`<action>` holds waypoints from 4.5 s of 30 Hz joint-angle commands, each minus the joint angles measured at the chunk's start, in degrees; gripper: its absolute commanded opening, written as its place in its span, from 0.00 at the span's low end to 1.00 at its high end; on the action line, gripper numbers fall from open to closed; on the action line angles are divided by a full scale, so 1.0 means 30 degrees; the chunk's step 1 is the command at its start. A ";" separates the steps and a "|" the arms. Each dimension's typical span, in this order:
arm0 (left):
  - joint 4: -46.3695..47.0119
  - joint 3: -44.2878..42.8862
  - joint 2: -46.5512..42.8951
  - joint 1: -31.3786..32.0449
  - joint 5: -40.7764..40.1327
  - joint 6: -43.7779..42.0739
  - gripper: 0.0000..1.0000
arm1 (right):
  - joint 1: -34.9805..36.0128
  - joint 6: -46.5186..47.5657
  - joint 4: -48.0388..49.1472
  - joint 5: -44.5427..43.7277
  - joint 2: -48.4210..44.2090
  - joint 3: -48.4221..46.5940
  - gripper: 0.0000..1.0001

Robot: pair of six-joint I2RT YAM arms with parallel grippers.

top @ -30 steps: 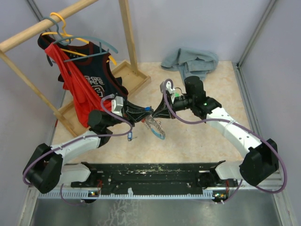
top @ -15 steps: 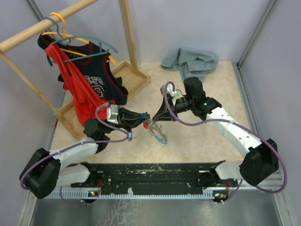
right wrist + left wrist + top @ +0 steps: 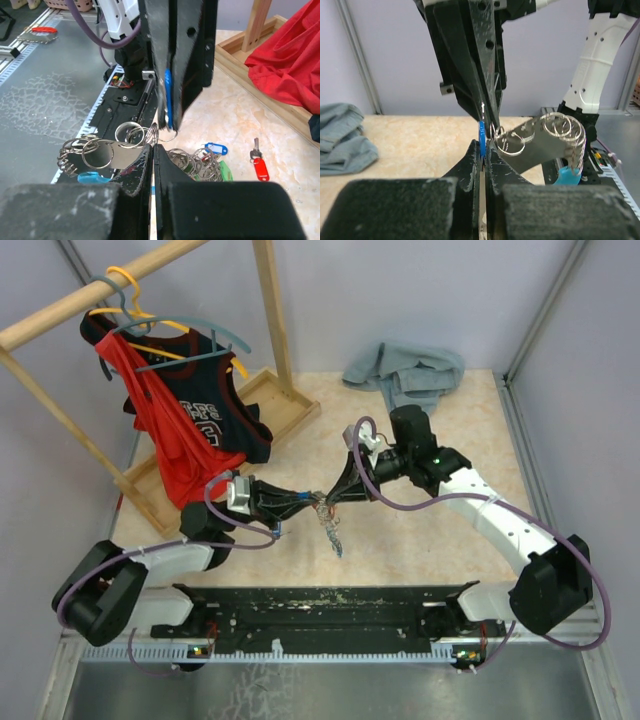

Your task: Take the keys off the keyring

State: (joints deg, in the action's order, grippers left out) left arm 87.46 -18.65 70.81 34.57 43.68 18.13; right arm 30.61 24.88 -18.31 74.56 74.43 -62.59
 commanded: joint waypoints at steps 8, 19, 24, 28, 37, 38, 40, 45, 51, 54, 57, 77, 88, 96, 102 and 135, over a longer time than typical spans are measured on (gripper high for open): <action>0.5036 -0.0287 0.1829 -0.0865 0.2080 -0.0237 0.00 | 0.0343 0.1802 -0.1166 0.1713 -0.0173 -0.1004 0.00; 0.5007 0.0012 0.0619 -0.1178 0.0256 -0.1375 0.00 | 0.0436 0.3326 -0.2718 0.1784 -0.0176 -0.1337 0.00; 0.4885 -0.0206 0.0295 -0.1205 0.0287 -0.1415 0.00 | 0.0700 0.3688 -0.2988 0.1626 -0.0089 -0.1372 0.00; 0.4646 -0.0411 0.0074 -0.1199 0.0379 -0.1350 0.00 | 0.0833 0.4110 -0.3355 0.1281 -0.0076 -0.1445 0.00; 0.4274 -0.0619 -0.0635 -0.1210 0.0319 -0.1362 0.00 | 0.1126 0.5167 -0.4203 0.0496 -0.0026 -0.1597 0.00; 0.4281 -0.0658 -0.0699 -0.1188 0.0384 -0.1291 0.00 | 0.1174 0.5279 -0.4272 0.0338 -0.0026 -0.1607 0.00; 0.4249 -0.0786 -0.0799 -0.1195 0.0488 -0.1164 0.00 | 0.1285 0.5431 -0.4367 0.0124 -0.0011 -0.1608 0.00; 0.4249 -0.1184 -0.0867 -0.1193 0.0957 -0.0650 0.00 | 0.1695 0.5888 -0.4677 -0.0507 0.0032 -0.1696 0.00; 0.4419 -0.1571 -0.0809 -0.1125 0.1469 0.0379 0.00 | 0.1936 0.5744 -0.4519 -0.1458 0.0054 -0.1681 0.00; 0.4380 -0.1797 -0.0787 -0.0999 0.1674 0.0781 0.00 | 0.2062 0.5268 -0.4083 -0.2328 0.0054 -0.1663 0.00; 0.4038 -0.1923 -0.0794 -0.0759 0.1686 0.0857 0.00 | 0.2102 0.4706 -0.3662 -0.3157 0.0032 -0.1638 0.00; 0.2251 -0.1900 -0.0136 -0.0068 0.0230 0.0048 0.00 | 0.2760 0.4054 -0.3741 -0.5014 -0.0143 -0.2177 0.00; 0.0950 -0.1596 -0.1080 -0.0096 0.1365 -0.0987 0.00 | 0.1659 0.3220 -0.3565 -0.2740 -0.0425 -0.2165 0.29; 0.1242 -0.1893 -0.0621 -0.0096 0.2529 0.0046 0.00 | 0.0715 0.2909 -0.3679 -0.0859 -0.0588 -0.2357 0.41; 0.1467 -0.2104 -0.0038 -0.0096 0.2841 0.0990 0.00 | 0.0491 0.3160 -0.4269 0.0292 -0.0636 -0.3001 0.46; -0.0356 -0.2805 0.0707 0.0621 0.1596 0.1733 0.00 | 0.2447 0.1104 -0.3183 -0.2435 0.0476 -0.4628 0.32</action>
State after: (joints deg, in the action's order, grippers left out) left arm 85.82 -24.75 73.47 36.03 50.37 24.16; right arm 36.84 29.32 -30.83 67.70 75.61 -75.11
